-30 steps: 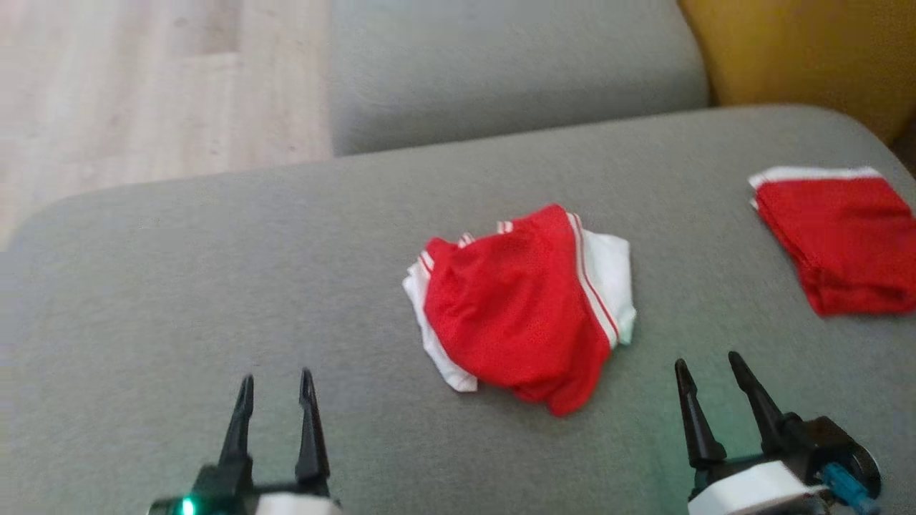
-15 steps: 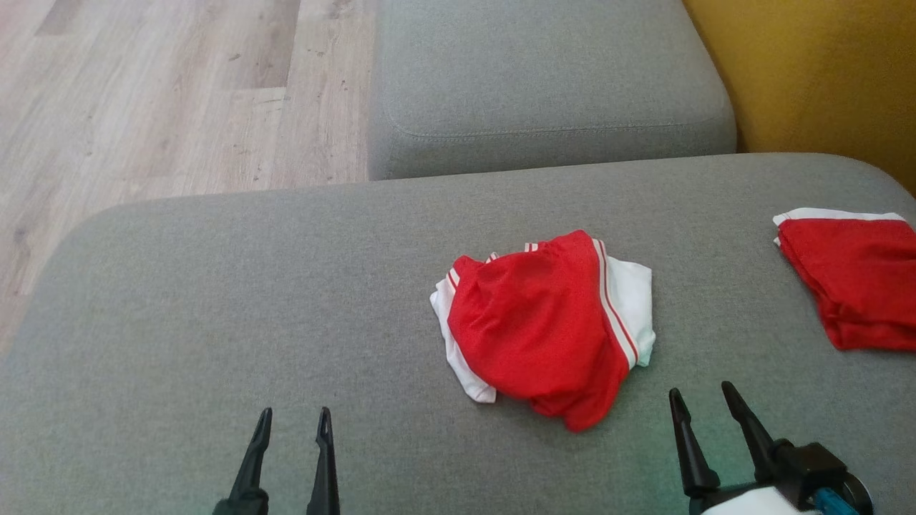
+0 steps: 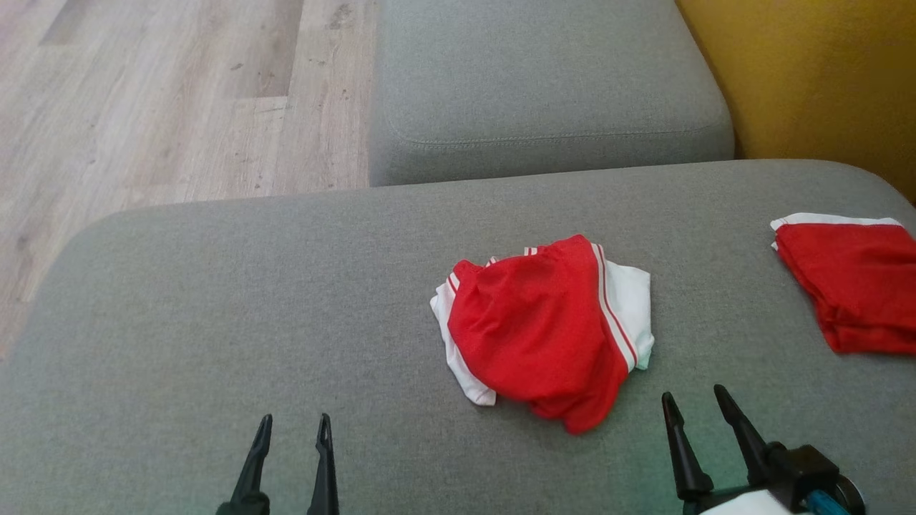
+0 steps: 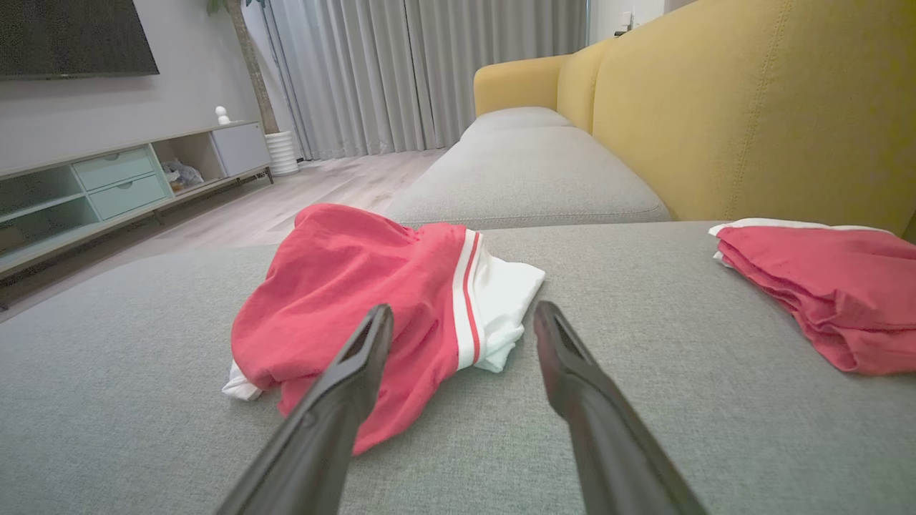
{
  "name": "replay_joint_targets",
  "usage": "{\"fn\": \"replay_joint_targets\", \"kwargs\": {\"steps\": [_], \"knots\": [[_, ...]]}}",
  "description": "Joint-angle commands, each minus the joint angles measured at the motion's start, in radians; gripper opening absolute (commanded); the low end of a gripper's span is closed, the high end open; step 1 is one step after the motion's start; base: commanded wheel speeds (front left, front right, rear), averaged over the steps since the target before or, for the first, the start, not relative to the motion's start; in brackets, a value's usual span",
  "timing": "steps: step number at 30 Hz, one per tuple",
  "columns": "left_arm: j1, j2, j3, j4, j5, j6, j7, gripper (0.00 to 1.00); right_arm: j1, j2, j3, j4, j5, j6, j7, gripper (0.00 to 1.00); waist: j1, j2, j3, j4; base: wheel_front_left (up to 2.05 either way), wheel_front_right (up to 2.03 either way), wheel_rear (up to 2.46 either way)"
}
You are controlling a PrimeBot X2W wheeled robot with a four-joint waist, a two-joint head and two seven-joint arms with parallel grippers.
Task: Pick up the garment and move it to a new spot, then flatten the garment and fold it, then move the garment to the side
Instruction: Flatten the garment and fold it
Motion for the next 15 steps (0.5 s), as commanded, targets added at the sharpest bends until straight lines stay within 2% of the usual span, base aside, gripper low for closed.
{"fn": "replay_joint_targets", "kwargs": {"steps": [1,8,11,15], "knots": [[-0.038,-0.004,0.026,-0.027,0.009,0.007,-0.009,1.00,-0.019,-0.007,0.027,-0.026,0.002,-0.001,-0.004,1.00,0.0000,-0.0001,0.001,-0.001,0.00,0.00,0.00],[-0.108,-0.004,0.008,0.044,-0.013,-0.020,-0.009,1.00,-0.028,-0.018,0.045,-0.022,0.009,-0.001,-0.004,1.00,0.0000,-0.0001,0.023,-0.020,0.00,0.00,0.00],[-0.194,0.002,-0.028,0.114,-0.006,-0.069,-0.001,1.00,-0.039,-0.026,0.052,-0.024,0.012,-0.001,-0.004,1.00,0.0000,-0.0001,0.040,-0.043,0.00,0.00,0.00],[-0.381,0.024,-0.071,0.170,0.015,-0.143,0.081,1.00,-0.054,-0.036,0.067,-0.029,0.013,-0.001,-0.004,1.00,0.0000,-0.0001,0.070,-0.082,0.00,0.00,0.00]]}}
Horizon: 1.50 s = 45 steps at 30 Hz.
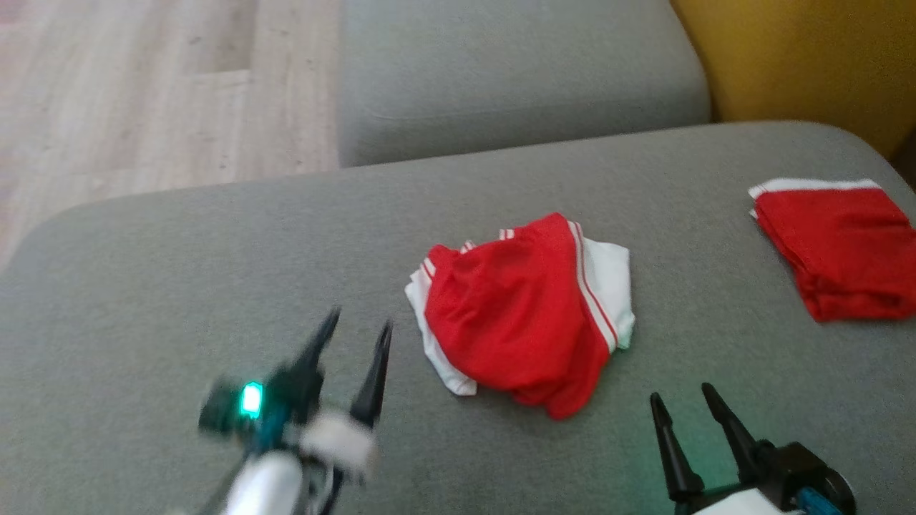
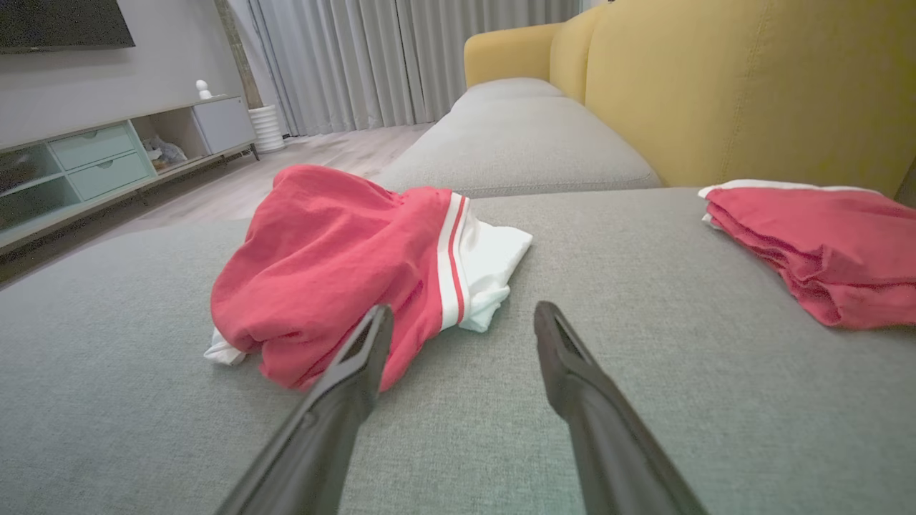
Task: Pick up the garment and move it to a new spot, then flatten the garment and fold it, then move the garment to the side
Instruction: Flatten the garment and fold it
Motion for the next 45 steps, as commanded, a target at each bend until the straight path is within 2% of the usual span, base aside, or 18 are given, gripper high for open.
{"fn": "replay_joint_targets", "kwargs": {"steps": [1,5,7,8,9,10,16,21,25,26,27,28,33,40,45], "knots": [[-0.139,0.018,0.017,-0.021,0.014,-0.022,0.033,1.00,-0.056,-0.018,0.035,-0.030,0.014,-0.001,-0.004,1.00,-0.0001,-0.0001,0.028,-0.035,0.00,0.00,0.00],[-0.358,0.038,-0.040,0.029,0.021,-0.071,0.180,1.00,-0.097,-0.031,0.078,-0.029,0.040,-0.001,-0.004,1.00,-0.0001,-0.0001,0.063,-0.100,0.00,0.00,0.00],[-0.455,0.038,-0.076,0.074,-0.003,-0.084,0.273,1.00,-0.121,-0.040,0.098,-0.029,0.047,-0.001,-0.004,1.00,-0.0001,-0.0001,0.083,-0.130,0.00,0.00,0.00],[-0.455,0.038,-0.076,0.074,-0.003,-0.084,0.273,1.00,-0.121,-0.040,0.098,-0.029,0.047,-0.001,-0.004,1.00,-0.0001,-0.0001,0.083,-0.130,0.00,0.00,0.00],[-0.544,0.038,-0.116,0.126,-0.043,-0.088,0.364,1.00,-0.146,-0.047,0.115,-0.029,0.050,-0.001,-0.004,1.00,-0.0001,-0.0001,0.104,-0.161,0.00,0.00,0.00],[-0.580,0.039,-0.142,0.148,-0.074,-0.089,0.403,1.00,-0.159,-0.048,0.122,-0.030,0.051,-0.001,-0.004,1.00,-0.0001,-0.0001,0.114,-0.178,0.00,0.00,0.00],[-0.733,0.083,-0.317,0.250,-0.280,-0.090,0.572,1.00,-0.207,-0.048,0.149,-0.031,0.052,-0.001,-0.004,1.00,-0.0001,-0.0001,0.173,-0.260,0.00,0.00,0.00],[-0.790,0.140,-0.403,0.338,-0.362,-0.090,0.641,1.00,-0.221,-0.042,0.166,-0.027,0.048,-0.001,-0.004,1.00,-0.0001,-0.0001,0.207,-0.307,0.00,0.00,0.00],[-0.807,0.163,-0.451,0.404,-0.398,-0.090,0.651,1.00,-0.229,-0.033,0.173,-0.022,0.050,-0.001,-0.004,1.00,-0.0001,-0.0001,0.219,-0.333,0.00,0.00,0.00],[-0.809,0.165,-0.461,0.413,-0.411,-0.090,0.649,0.50,-0.230,-0.030,0.172,-0.021,0.051,-0.001,-0.004,1.00,-0.0001,-0.0001,0.221,-0.337,0.00,0.00,0.00],[-0.811,0.166,-0.473,0.417,-0.425,-0.090,0.646,0.06,-0.232,-0.028,0.172,-0.021,0.051,-0.001,-0.004,1.00,-0.0001,-0.0001,0.222,-0.341,0.00,0.00,0.00],[-0.815,0.169,-0.489,0.414,-0.435,-0.090,0.635,0.00,-0.233,-0.026,0.172,-0.020,0.051,-0.001,-0.004,1.00,-0.0001,-0.0001,0.222,-0.343,0.00,0.00,0.00],[-0.881,0.163,-0.497,0.409,-0.472,-0.090,0.505,0.00,-0.227,-0.022,0.168,-0.013,0.047,-0.001,-0.004,1.00,-0.0001,-0.0001,0.202,-0.348,0.00,0.00,0.00],[-1.049,0.082,-0.444,0.387,-0.542,-0.090,0.288,0.00,-0.206,-0.023,0.154,-0.004,0.041,-0.001,-0.004,1.00,-0.0001,-0.0001,0.137,-0.334,0.00,0.00,0.00],[-1.172,0.045,-0.367,0.367,-0.622,-0.090,0.158,0.00,-0.185,-0.030,0.135,-0.006,0.036,-0.001,-0.004,1.00,-0.0001,-0.0001,0.091,-0.301,0.00,0.00,0.00]]}}
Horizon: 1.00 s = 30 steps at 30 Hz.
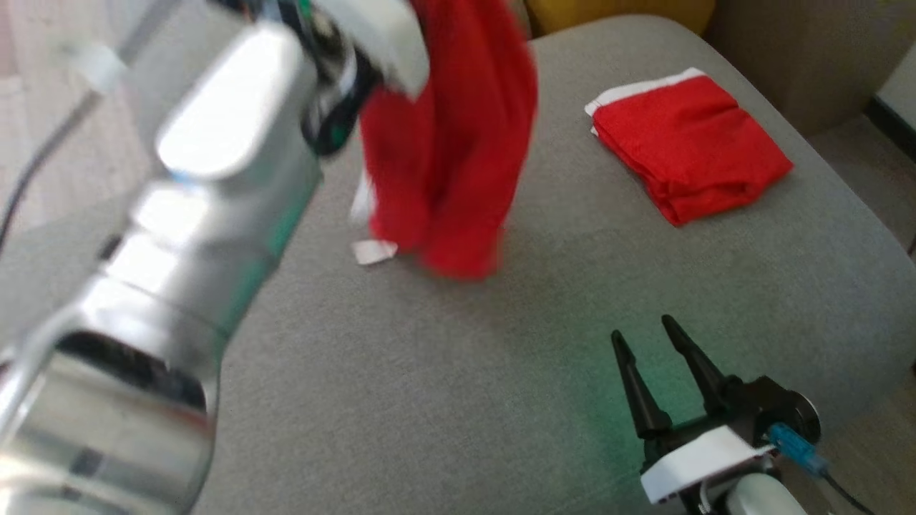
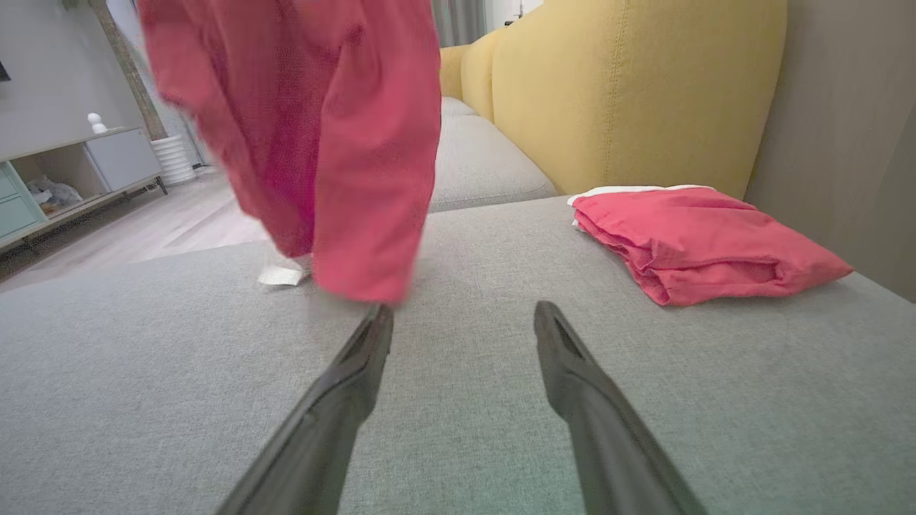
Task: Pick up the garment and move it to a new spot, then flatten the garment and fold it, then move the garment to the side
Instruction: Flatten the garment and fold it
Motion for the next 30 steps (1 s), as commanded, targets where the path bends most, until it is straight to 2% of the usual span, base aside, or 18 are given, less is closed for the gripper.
{"fn": "replay_joint_targets", "kwargs": {"steps": [1,6,8,11,16,19,20,21,26,30], "knots": [[-0.076,0.031,0.054,-0.032,-0.031,0.002,-0.026,0.00,-0.008,-0.005,0.010,-0.030,-0.005,-0.001,-0.004,1.00,0.0002,0.0000,-0.027,0.030,0.00,0.00,0.00],[-0.037,0.050,0.082,-0.049,-0.099,0.002,-0.045,0.00,0.014,-0.009,-0.006,-0.039,-0.011,-0.001,-0.004,1.00,0.0002,0.0000,-0.048,0.075,0.00,0.00,0.00],[0.036,0.074,0.086,-0.061,-0.117,0.002,-0.056,0.00,0.025,-0.008,-0.012,-0.044,-0.012,-0.001,-0.004,1.00,0.0002,0.0000,-0.049,0.101,0.00,0.00,0.00],[0.218,0.128,0.098,-0.080,-0.142,0.025,-0.095,0.00,0.041,-0.005,-0.018,-0.048,-0.015,-0.001,-0.004,1.00,0.0002,0.0000,-0.048,0.135,0.00,0.00,0.00],[0.613,0.192,0.146,-0.082,-0.238,0.083,-0.157,0.00,0.075,-0.004,-0.045,-0.047,-0.022,-0.001,-0.004,1.00,0.0002,0.0000,-0.039,0.195,0.00,0.00,0.00],[0.797,0.203,0.151,-0.072,-0.282,0.101,-0.161,0.00,0.094,-0.009,-0.055,-0.044,-0.030,-0.001,-0.004,1.00,0.0002,0.0000,-0.037,0.229,0.00,0.00,0.00],[0.842,0.205,0.152,-0.074,-0.294,0.105,-0.160,0.46,0.099,-0.010,-0.058,-0.043,-0.032,-0.001,-0.004,1.00,0.0002,0.0000,-0.038,0.239,0.00,0.00,0.00],[0.878,0.208,0.153,-0.078,-0.302,0.110,-0.161,1.00,0.103,-0.011,-0.060,-0.043,-0.033,-0.001,-0.004,1.00,0.0002,0.0000,-0.039,0.248,0.00,0.00,0.00],[0.957,0.245,0.177,-0.152,-0.306,0.151,-0.196,1.00,0.109,-0.017,-0.062,-0.040,-0.037,-0.001,-0.004,1.00,0.0002,0.0000,-0.046,0.281,0.00,0.00,0.00],[0.935,0.319,0.165,-0.251,-0.224,0.209,-0.215,1.00,0.109,-0.019,-0.055,-0.040,-0.038,-0.001,-0.004,1.00,0.0002,0.0000,-0.046,0.295,0.00,0.00,0.00]]}}
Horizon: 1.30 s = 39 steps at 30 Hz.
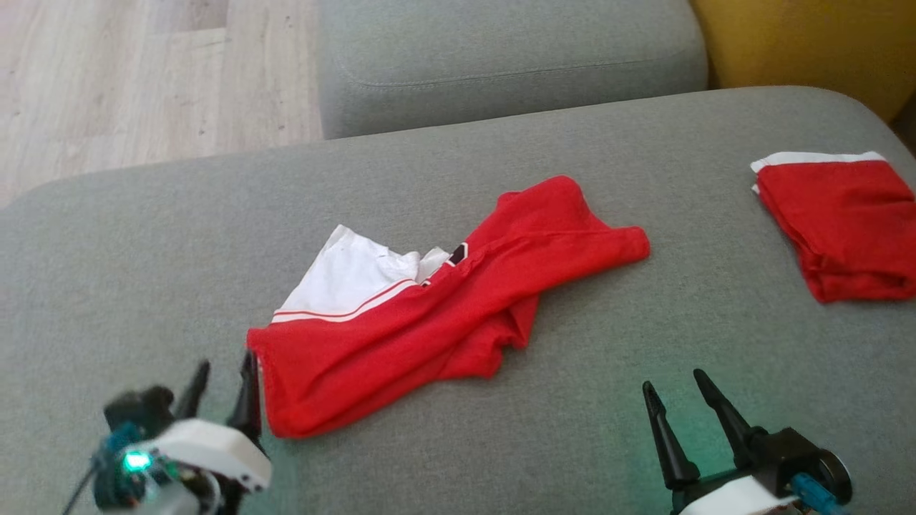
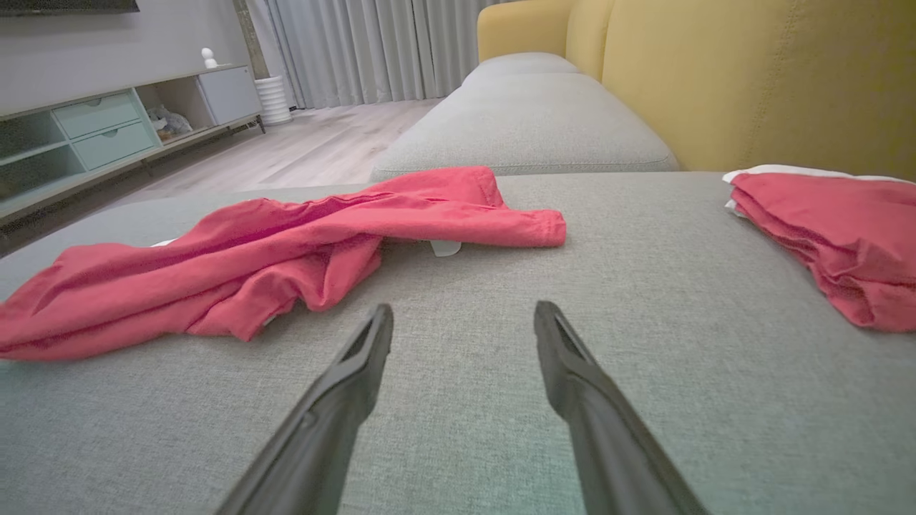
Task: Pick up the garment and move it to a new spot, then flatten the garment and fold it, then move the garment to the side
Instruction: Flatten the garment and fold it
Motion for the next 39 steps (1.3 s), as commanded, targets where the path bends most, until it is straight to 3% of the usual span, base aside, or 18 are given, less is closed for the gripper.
{"fn": "replay_joint_targets", "kwargs": {"steps": [1,6,11,15,19,27,33,34,35,37,39], "knots": [[-0.078,0.059,0.031,-0.057,0.034,0.015,-0.008,1.00,-0.022,-0.016,0.026,-0.027,-0.004,-0.001,-0.004,1.00,0.0001,-0.0001,0.003,0.005,0.00,0.00,0.00],[-0.232,0.152,-0.030,-0.191,0.143,-0.005,0.089,1.00,-0.041,-0.023,0.041,-0.031,-0.002,-0.001,-0.004,1.00,0.0001,-0.0001,0.045,0.003,0.00,0.00,0.00],[-0.447,0.194,-0.105,-0.213,0.238,-0.081,0.238,1.00,-0.088,-0.030,0.066,-0.042,0.005,-0.001,-0.004,1.00,0.0001,-0.0001,0.114,-0.024,0.00,0.00,0.00],[-0.604,0.174,-0.161,-0.141,0.267,-0.150,0.360,1.00,-0.131,-0.034,0.086,-0.046,0.008,-0.001,-0.004,1.00,0.0001,-0.0001,0.177,-0.062,0.00,0.00,0.00],[-0.716,0.159,-0.224,-0.022,0.282,-0.182,0.488,1.00,-0.164,-0.031,0.102,-0.045,0.010,-0.001,-0.004,1.00,0.0001,-0.0001,0.234,-0.107,0.00,0.00,0.00],[-0.791,0.185,-0.278,0.211,0.246,-0.197,0.604,1.00,-0.205,-0.013,0.122,-0.041,0.016,-0.001,-0.004,1.00,0.0001,-0.0001,0.303,-0.186,0.00,0.00,0.00],[-0.764,0.216,-0.324,0.242,0.178,-0.199,0.651,1.00,-0.209,-0.001,0.112,-0.038,0.016,-0.001,-0.004,1.00,0.0001,-0.0001,0.318,-0.205,0.00,0.00,0.00],[-0.761,0.220,-0.330,0.236,0.164,-0.199,0.654,0.92,-0.210,0.000,0.110,-0.039,0.016,-0.001,-0.004,1.00,0.0001,-0.0001,0.320,-0.206,0.00,0.00,0.00],[-0.759,0.224,-0.339,0.229,0.150,-0.199,0.661,0.49,-0.210,0.001,0.108,-0.039,0.016,-0.001,-0.004,1.00,0.0001,-0.0001,0.322,-0.205,0.00,0.00,0.00],[-0.756,0.233,-0.363,0.206,0.122,-0.199,0.679,0.00,-0.213,0.003,0.103,-0.039,0.014,-0.001,-0.004,1.00,0.0001,-0.0001,0.326,-0.199,0.00,0.00,0.00],[-0.756,0.240,-0.386,0.180,0.092,-0.199,0.697,0.00,-0.217,0.004,0.098,-0.038,0.012,-0.001,-0.004,1.00,0.0001,-0.0001,0.325,-0.191,0.00,0.00,0.00]]}}
